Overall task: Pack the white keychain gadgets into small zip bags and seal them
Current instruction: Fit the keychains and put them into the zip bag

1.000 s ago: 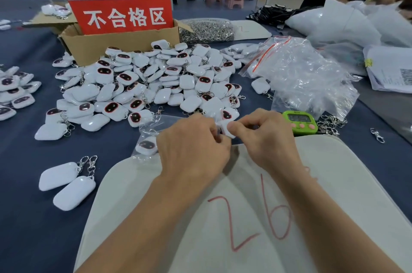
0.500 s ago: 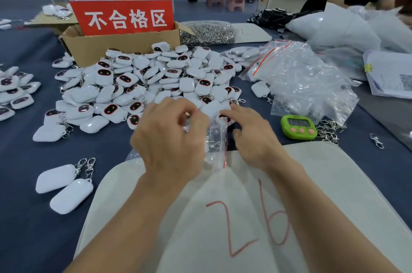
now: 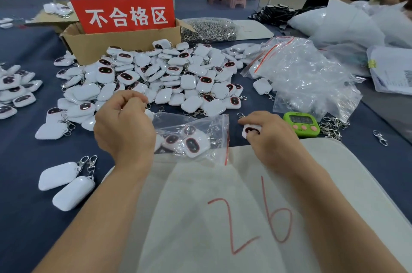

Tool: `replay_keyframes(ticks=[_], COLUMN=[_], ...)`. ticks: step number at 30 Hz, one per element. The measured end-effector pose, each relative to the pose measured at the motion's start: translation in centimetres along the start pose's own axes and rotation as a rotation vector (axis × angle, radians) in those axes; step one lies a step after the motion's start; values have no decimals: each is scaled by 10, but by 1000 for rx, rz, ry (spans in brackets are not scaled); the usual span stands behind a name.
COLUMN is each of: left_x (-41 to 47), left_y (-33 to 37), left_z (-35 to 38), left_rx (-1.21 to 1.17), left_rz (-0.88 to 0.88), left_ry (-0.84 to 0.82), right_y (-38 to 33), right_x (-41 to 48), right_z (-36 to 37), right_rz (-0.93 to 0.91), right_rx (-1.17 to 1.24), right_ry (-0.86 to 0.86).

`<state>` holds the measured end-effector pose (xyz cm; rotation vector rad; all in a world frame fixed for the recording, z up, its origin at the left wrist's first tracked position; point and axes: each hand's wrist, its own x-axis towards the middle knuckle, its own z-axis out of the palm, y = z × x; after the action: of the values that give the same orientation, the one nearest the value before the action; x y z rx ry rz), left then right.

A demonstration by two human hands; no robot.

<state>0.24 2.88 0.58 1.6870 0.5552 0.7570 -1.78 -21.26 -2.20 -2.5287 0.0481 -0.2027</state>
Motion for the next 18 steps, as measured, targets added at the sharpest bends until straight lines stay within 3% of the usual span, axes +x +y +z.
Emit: replay_keyframes(ticks=[4,8,12,15,18], left_x=[-6,-17,-17,-18,-16], left_y=[-1,-2,-5,-6,-6], left_z=[3,7,7,7,8], left_rx=[-38,-79,-87,-112,-130], left_rz=[22,150,229,236,204], left_ry=[-56,-263,-387,-390,-354], right_y=[0,0,-3,-8,-12], right_x=[0,-4,-6,-5,-6], right_z=[-12,-17,-14,-14,-10], right_rz=[40,22,101,138,120], right_rx=[76,67,357,662,723], right_ry=[-2,166,267,163,62])
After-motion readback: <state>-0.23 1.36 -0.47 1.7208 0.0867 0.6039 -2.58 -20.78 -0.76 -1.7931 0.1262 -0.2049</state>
